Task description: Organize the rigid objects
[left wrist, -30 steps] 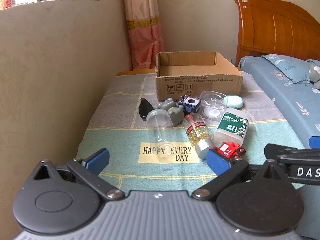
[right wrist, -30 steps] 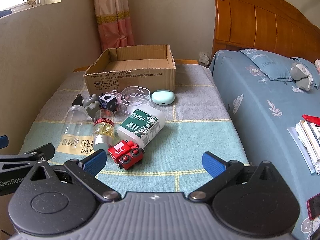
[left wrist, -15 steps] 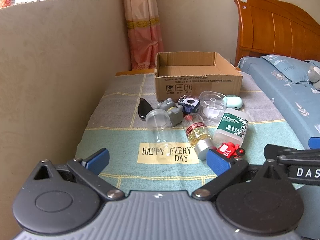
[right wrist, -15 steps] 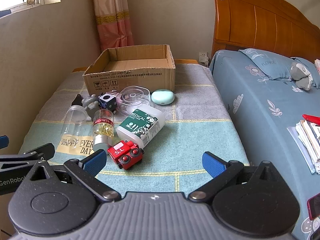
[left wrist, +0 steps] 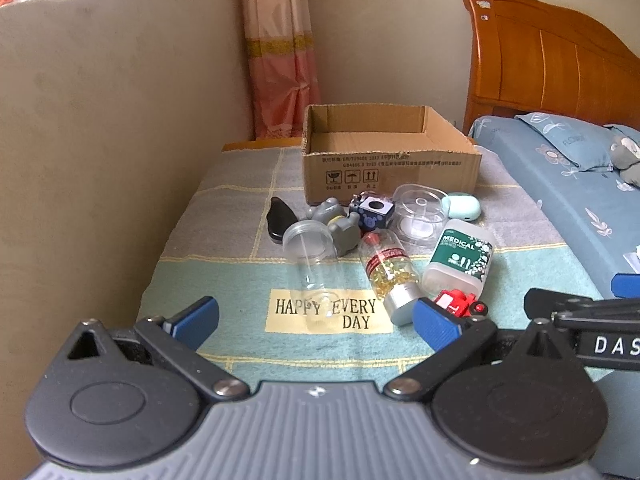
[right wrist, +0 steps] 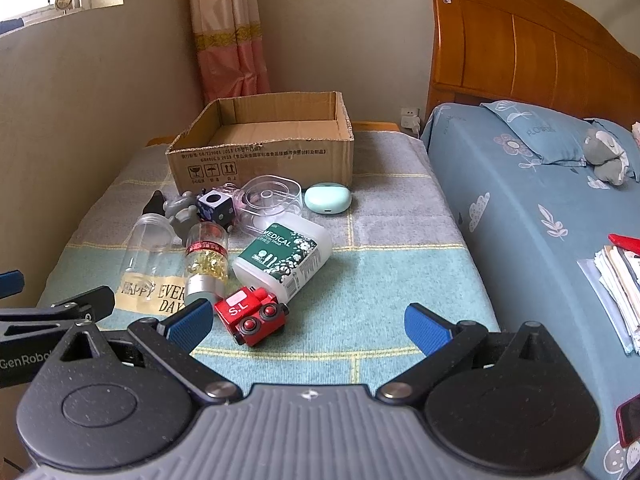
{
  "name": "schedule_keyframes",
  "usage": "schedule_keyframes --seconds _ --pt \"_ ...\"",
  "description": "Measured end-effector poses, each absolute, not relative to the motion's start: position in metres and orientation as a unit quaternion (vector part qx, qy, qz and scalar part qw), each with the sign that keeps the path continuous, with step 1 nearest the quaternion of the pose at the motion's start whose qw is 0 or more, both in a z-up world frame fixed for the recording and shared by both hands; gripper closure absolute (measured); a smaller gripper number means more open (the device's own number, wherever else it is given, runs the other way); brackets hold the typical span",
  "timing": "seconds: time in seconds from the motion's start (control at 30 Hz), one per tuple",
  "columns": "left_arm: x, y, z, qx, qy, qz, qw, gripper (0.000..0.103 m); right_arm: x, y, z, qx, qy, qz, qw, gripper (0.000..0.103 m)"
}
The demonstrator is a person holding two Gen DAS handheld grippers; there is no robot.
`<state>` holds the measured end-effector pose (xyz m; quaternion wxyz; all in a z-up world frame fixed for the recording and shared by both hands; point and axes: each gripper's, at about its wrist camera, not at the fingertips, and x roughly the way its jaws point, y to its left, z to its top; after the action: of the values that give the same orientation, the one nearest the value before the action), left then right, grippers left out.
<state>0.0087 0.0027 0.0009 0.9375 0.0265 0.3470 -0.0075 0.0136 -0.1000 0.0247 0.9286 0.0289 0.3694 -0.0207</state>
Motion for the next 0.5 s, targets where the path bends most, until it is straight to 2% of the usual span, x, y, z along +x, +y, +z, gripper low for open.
schedule_keyframes --seconds 0.5 --pt "0.025 0.012 -0.022 0.039 0.347 -0.031 0.937 0.001 0.033 -0.111 0.003 0.017 0.347 0.033 0.937 0.000"
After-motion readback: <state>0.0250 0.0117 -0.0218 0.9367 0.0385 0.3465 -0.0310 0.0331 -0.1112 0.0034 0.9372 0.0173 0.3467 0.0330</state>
